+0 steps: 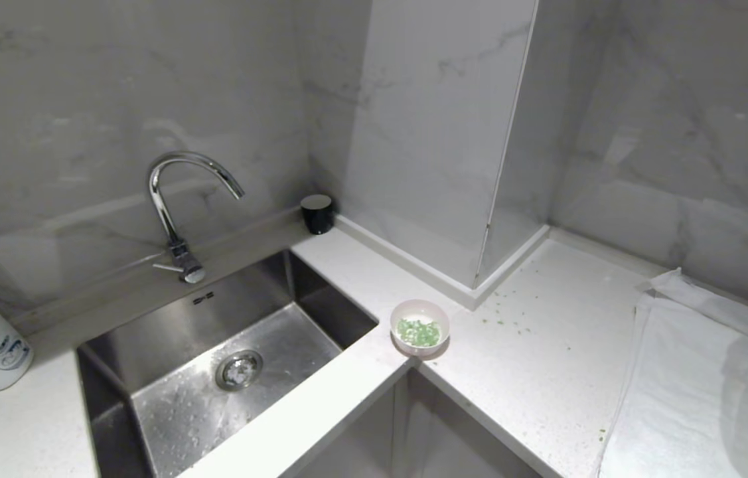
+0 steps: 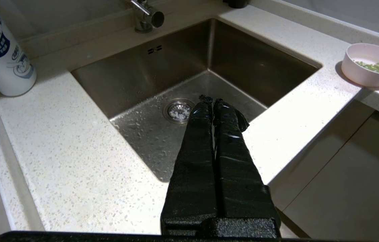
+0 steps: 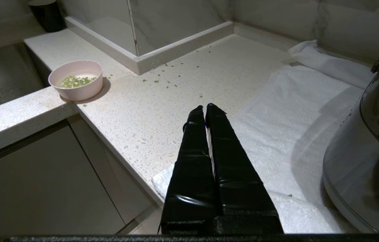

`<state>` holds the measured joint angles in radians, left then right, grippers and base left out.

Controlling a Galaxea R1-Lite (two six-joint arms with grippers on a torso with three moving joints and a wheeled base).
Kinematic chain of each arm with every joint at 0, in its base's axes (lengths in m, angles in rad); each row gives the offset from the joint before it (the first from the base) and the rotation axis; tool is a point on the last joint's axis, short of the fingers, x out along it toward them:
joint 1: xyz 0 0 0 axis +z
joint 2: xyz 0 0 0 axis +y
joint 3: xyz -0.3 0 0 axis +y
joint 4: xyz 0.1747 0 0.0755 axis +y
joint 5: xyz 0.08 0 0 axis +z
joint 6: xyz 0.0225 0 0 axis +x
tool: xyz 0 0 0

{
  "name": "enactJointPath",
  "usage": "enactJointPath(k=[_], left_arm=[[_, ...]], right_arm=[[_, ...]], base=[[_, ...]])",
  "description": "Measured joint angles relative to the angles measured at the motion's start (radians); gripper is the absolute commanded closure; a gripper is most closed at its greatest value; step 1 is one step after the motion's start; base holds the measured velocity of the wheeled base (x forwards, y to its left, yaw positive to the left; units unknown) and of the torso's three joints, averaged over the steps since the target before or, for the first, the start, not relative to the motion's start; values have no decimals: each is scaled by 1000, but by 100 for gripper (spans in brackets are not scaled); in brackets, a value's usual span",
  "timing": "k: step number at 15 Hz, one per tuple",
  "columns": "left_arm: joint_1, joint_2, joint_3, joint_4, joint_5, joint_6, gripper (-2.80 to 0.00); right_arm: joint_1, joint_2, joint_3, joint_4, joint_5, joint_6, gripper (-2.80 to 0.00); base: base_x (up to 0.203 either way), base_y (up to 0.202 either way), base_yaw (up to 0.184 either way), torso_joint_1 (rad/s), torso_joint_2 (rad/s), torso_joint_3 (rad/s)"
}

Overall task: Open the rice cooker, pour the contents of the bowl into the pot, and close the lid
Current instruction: Pick up the bowl on the table

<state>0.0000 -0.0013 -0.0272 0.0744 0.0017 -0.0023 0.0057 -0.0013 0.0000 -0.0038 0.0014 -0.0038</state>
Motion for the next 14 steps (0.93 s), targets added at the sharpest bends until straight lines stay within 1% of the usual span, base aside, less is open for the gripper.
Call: enactJointPath(k=[2, 3, 11, 12, 14], left_arm=[[1, 0, 0, -2, -2, 1, 0], [1, 0, 0, -2, -2, 2, 0], [2, 0, 0, -3, -2, 4, 0], [1, 0, 0, -3, -1, 4, 0], [2, 0, 0, -4, -2, 4, 0]], right_arm=[[0, 0, 0, 0, 0, 0, 0], [0, 0, 0, -1, 0, 0, 0], [0, 0, 0, 0, 0, 0, 0], [0, 0, 0, 0, 1, 0, 0], [0, 0, 0, 1, 0, 0, 0]], base=[[-169, 0, 0, 4, 0, 2], [-68, 0, -4, -29, -12, 3], [0, 0, 0, 7, 1, -2], [3, 2, -79, -6, 10, 3], [3, 10, -157, 2, 5, 4]])
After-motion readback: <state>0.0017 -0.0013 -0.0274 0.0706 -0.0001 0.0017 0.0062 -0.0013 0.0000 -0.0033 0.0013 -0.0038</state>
